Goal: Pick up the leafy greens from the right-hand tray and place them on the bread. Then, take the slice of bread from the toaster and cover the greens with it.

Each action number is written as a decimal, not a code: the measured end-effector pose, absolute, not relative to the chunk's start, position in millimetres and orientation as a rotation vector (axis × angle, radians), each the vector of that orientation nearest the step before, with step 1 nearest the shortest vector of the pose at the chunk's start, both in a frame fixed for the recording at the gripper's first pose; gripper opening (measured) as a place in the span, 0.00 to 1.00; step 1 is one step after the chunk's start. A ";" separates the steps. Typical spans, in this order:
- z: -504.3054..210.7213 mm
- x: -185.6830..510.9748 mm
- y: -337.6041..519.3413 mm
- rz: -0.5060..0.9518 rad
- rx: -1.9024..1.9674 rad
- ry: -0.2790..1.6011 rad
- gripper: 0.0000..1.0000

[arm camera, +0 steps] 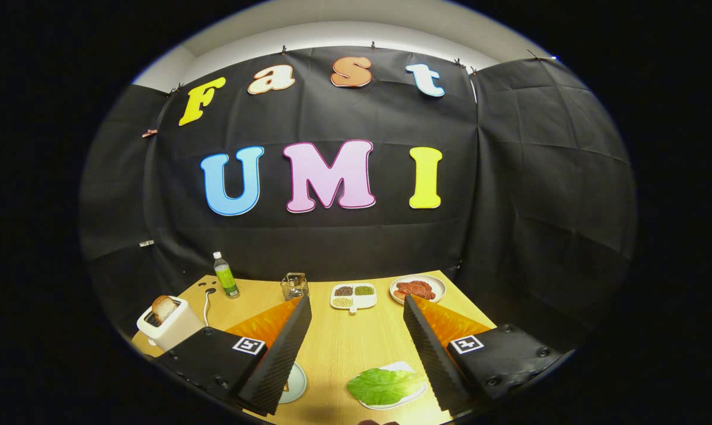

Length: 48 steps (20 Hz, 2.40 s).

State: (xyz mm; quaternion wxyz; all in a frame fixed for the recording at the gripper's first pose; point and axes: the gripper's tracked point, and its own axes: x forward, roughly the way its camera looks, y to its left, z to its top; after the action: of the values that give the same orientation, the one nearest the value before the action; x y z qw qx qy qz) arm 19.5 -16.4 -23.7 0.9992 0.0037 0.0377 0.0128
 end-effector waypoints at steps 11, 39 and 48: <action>-91.1 41.9 -34.2 0.087 0.016 0.240 0.97; -336.2 60.6 -65.5 0.369 -0.272 0.762 0.98; -338.5 57.1 -54.7 0.395 -0.239 0.780 0.81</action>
State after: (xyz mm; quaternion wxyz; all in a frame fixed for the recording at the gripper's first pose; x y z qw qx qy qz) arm 57.1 -54.7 -338.5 0.8990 -0.1152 0.3770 0.1910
